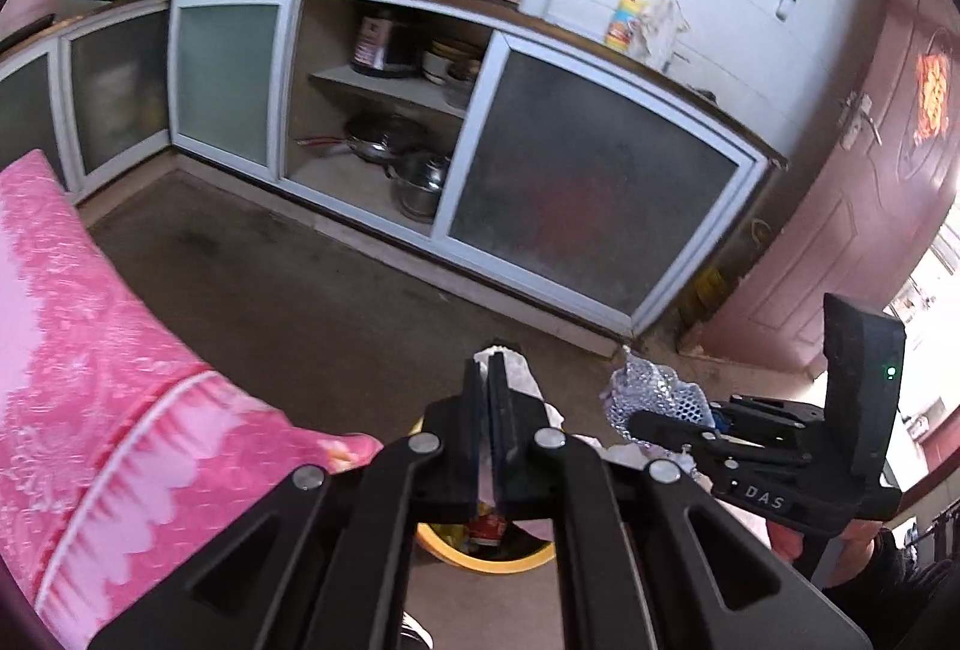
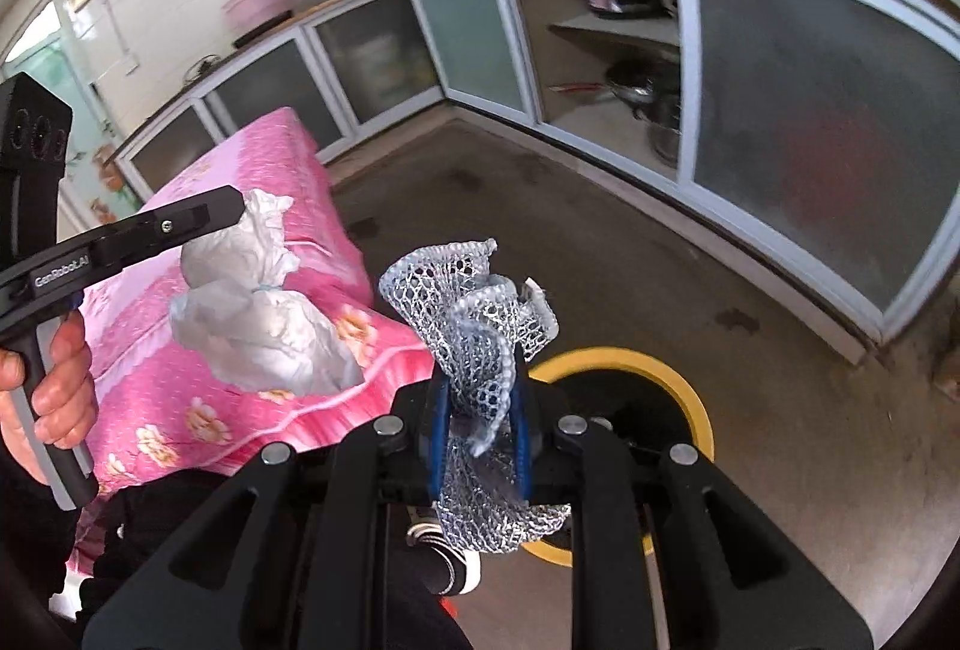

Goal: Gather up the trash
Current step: 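Carry the mesh netting and white tissue toward the yellow bin, then open both tools over the yellow bin to drop the netting and tissue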

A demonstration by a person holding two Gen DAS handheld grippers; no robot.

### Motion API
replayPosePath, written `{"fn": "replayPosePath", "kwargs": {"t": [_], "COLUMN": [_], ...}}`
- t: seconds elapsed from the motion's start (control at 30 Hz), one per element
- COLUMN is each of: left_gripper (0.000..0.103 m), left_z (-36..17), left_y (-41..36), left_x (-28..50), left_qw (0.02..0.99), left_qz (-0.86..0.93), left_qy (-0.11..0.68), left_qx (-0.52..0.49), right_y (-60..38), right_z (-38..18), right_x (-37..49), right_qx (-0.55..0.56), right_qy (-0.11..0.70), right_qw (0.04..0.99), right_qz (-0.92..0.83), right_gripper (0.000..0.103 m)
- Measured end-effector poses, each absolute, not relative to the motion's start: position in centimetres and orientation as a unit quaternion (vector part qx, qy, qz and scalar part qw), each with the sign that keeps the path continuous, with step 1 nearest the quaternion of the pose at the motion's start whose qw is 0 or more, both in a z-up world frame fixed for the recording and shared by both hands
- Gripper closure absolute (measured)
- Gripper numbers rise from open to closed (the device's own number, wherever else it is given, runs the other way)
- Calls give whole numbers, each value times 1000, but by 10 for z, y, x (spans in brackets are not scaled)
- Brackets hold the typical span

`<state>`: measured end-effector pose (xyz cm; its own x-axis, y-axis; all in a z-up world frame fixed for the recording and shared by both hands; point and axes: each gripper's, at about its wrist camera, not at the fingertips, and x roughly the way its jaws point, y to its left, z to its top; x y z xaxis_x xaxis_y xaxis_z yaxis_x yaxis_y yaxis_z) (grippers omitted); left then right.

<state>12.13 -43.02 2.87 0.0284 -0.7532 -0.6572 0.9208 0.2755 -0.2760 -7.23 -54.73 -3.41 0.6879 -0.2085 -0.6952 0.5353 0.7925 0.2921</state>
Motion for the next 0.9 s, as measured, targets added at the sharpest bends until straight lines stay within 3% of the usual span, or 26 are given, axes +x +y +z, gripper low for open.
{"fn": "replayPosePath", "kwargs": {"t": [0.77,0.9], "left_gripper": [100,99], "left_z": [-79,-88], "left_y": [-535,-544], "left_x": [82,82], "left_qw": [679,681], "left_qz": [-571,-567], "left_qy": [411,411], "left_qx": [212,214], "right_y": [-623,-632], "right_z": [-157,-172], "right_x": [-73,-70], "right_qx": [343,359], "right_qy": [421,439], "right_qw": [796,775], "right_qz": [-268,-280], "right_gripper": [86,73]}}
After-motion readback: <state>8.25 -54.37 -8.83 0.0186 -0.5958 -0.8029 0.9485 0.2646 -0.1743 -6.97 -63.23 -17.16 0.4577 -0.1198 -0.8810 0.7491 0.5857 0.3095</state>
